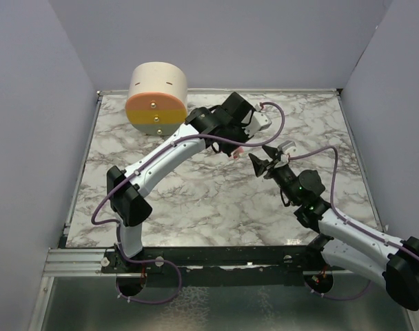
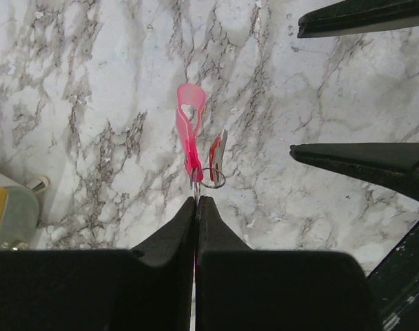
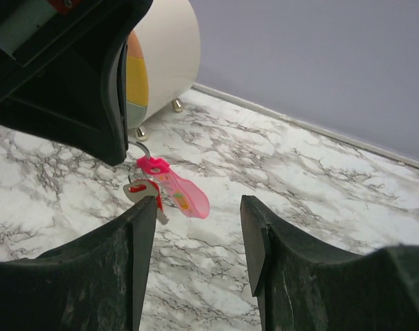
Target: Put the keys on the keyring
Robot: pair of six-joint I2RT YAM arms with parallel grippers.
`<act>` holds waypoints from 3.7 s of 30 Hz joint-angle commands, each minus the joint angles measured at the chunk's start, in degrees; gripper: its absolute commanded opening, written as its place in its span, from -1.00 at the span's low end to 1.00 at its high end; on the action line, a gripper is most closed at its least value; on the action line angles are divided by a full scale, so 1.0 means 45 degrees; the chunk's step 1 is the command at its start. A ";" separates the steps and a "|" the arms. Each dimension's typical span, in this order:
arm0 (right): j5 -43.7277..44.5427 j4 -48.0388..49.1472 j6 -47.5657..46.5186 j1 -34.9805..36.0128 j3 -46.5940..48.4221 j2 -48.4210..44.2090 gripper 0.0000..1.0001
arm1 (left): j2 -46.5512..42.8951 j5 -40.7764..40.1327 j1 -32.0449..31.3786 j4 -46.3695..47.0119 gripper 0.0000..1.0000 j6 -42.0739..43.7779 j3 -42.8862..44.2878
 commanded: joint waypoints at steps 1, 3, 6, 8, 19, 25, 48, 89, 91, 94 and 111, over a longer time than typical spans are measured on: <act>-0.0847 0.0293 -0.0313 -0.0041 0.0049 0.0265 0.06 | -0.0656 0.0893 0.0186 -0.0252 -1.00 0.1981 -0.0002; -0.1242 0.0381 -0.0360 -0.0041 0.0022 0.0377 0.06 | -0.0824 0.1421 0.0199 -0.0257 -1.00 0.2821 -0.0193; -0.1898 0.0690 -0.0465 -0.0045 -0.0074 0.0536 0.06 | -0.1101 0.2202 0.0213 -0.0308 -1.00 0.3941 -0.0641; -0.2302 0.0780 -0.0493 -0.0041 -0.0058 0.0665 0.06 | -0.1193 0.2436 0.0241 -0.0418 -1.00 0.4172 -0.0753; -0.4102 0.2192 -0.0858 -0.0041 -0.0763 0.0658 -0.11 | -0.0534 0.3860 0.0292 -0.1928 -1.00 0.4757 -0.0275; -0.5464 0.3239 -0.1180 -0.0041 -0.1247 0.0780 -0.14 | -0.0361 0.4354 0.0301 -0.2390 -1.00 0.4998 0.0117; -0.5932 0.3757 -0.1666 -0.0076 -0.0831 0.1483 -0.40 | -0.0056 0.5058 0.0253 -0.3059 -1.00 0.5298 0.0447; -0.6810 0.3217 -0.1633 -0.0237 -0.0329 0.2081 -0.98 | -0.0074 0.4785 0.0077 -0.2906 -0.80 0.5074 0.1035; -0.6674 0.3178 -0.1594 -0.0246 -0.0339 0.2066 -0.98 | -0.0166 0.4610 0.0077 -0.2713 -0.71 0.4971 0.0988; -0.6474 0.3141 -0.1555 -0.0261 -0.0311 0.2042 -0.98 | -0.0341 0.4452 0.0082 -0.2403 -0.58 0.4847 0.0881; -0.5298 0.2771 -0.1217 -0.0401 -0.0211 0.1955 -0.98 | -0.4078 0.0392 0.0155 0.3943 -0.42 0.2548 -0.2725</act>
